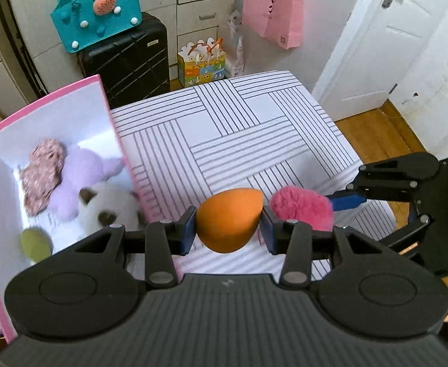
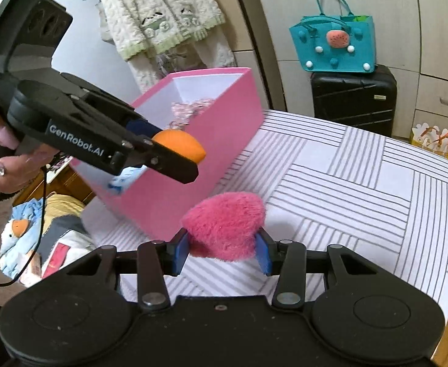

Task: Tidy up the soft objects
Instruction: 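Carry the orange sponge and pink heart over the shoebox with both tools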

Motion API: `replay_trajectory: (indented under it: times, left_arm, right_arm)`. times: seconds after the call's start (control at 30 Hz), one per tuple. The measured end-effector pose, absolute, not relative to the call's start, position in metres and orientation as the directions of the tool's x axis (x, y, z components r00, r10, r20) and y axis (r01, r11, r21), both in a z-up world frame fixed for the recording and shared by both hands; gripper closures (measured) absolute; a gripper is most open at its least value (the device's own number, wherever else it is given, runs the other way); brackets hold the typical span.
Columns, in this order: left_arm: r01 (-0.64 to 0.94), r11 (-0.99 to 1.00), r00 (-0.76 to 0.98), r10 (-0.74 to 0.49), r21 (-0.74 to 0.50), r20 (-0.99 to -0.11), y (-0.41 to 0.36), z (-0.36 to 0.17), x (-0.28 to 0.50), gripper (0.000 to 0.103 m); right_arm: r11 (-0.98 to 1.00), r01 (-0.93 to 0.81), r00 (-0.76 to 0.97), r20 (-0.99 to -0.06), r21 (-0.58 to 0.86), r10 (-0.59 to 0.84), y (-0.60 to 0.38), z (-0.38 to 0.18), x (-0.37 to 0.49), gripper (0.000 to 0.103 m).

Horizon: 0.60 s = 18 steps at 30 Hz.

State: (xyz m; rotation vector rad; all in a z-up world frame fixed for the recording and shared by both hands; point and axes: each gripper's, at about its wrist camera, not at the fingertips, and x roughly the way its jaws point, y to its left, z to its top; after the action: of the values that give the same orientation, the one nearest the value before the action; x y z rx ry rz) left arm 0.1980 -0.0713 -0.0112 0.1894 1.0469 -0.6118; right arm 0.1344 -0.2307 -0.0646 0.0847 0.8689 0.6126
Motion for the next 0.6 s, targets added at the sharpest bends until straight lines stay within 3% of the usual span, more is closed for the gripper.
replay_trajectory:
  times: [0.4, 0.6]
  left_arm:
    - [0.567, 0.82, 0.458, -0.388, -0.073, -0.8, -0.003, 0.023, 0.134, 0.059]
    - [0.505, 0.857, 0.518, -0.4, -0.108, -0.756, 0.04, 0.031, 0.131, 0.059]
  right_arm:
    - [0.78, -0.557, 0.483, -0.654, 0.284, 0.583, -0.184, -0.011, 0.109, 0.052]
    - [0.753, -0.611, 0.506, -0.61, 0.244, 0.609, -0.157, 0.012, 0.112, 0.052]
